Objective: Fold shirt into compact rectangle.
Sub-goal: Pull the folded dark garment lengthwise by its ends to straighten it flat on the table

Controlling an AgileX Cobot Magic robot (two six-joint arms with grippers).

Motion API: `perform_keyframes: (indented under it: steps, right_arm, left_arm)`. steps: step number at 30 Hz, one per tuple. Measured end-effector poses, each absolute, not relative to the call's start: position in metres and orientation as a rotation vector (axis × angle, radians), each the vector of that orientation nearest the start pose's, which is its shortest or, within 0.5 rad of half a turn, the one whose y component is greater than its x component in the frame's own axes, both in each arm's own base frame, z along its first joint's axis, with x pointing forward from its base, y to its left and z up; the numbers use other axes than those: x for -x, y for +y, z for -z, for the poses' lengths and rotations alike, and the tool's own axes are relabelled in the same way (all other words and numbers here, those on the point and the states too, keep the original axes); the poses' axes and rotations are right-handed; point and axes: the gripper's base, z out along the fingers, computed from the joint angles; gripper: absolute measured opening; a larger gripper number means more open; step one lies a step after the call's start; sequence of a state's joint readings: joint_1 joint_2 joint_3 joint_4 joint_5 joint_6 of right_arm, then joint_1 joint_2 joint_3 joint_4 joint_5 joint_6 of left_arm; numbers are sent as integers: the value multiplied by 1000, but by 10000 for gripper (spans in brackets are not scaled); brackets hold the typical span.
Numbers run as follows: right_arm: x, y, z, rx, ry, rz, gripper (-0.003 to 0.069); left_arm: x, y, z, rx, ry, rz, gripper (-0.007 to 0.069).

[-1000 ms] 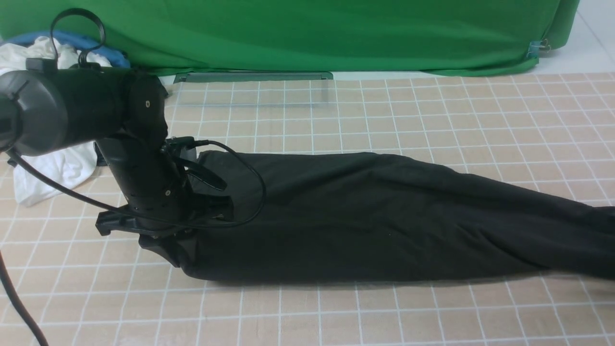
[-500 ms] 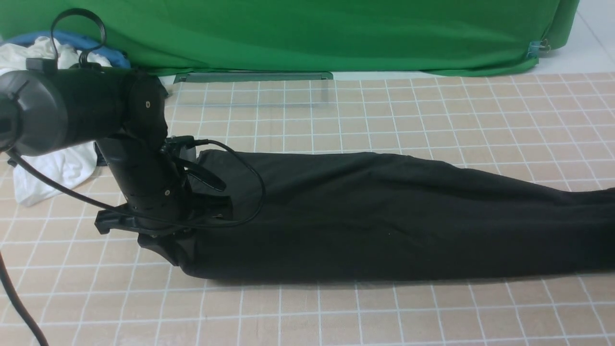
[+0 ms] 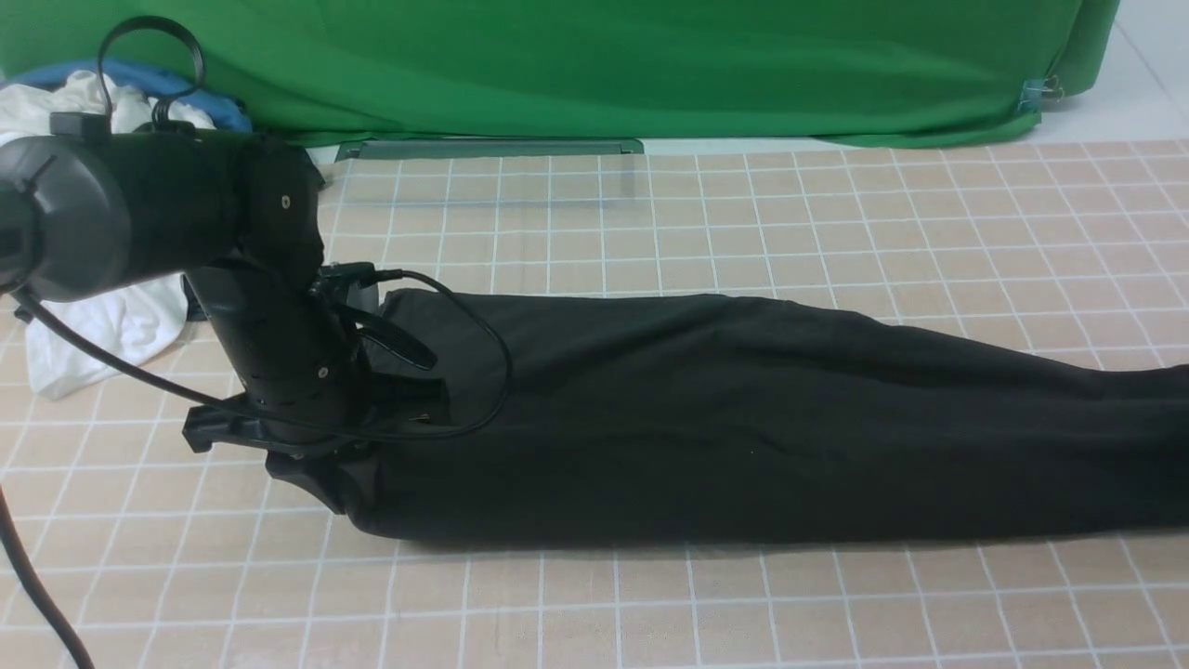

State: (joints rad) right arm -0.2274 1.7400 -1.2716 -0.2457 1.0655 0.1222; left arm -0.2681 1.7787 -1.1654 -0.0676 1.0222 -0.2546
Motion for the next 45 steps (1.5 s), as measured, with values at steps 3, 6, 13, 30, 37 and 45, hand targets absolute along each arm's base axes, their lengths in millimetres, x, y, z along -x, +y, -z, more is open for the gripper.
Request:
perform_keyframes:
  steps: [3,6,13,30,37,45]
  right_arm:
    - [-325,-95,-222,-385,3029,274,614]
    - [-327,-100,-203,-396,3084,249,614]
    - [-337,-108,-168,-371,3132,230,607]
    - [-342,-102,-155,-390,3132,88,78]
    - [-329,-76,-156,-353,3201,-32,78]
    - [-288,-38,-171,-267,3243,-43,78]
  left_arm:
    - [-313,-91,-194,33,3133,97,92]
    - [-313,-91,-194,27,3133,98,92]
    - [-313,-92,-194,17,3135,105,92]
    - [-305,-88,-202,-10,3167,56,92]
    - [-287,-79,-229,-8,3176,-3,92]
    - [-243,-64,-217,-15,3248,-81,92]
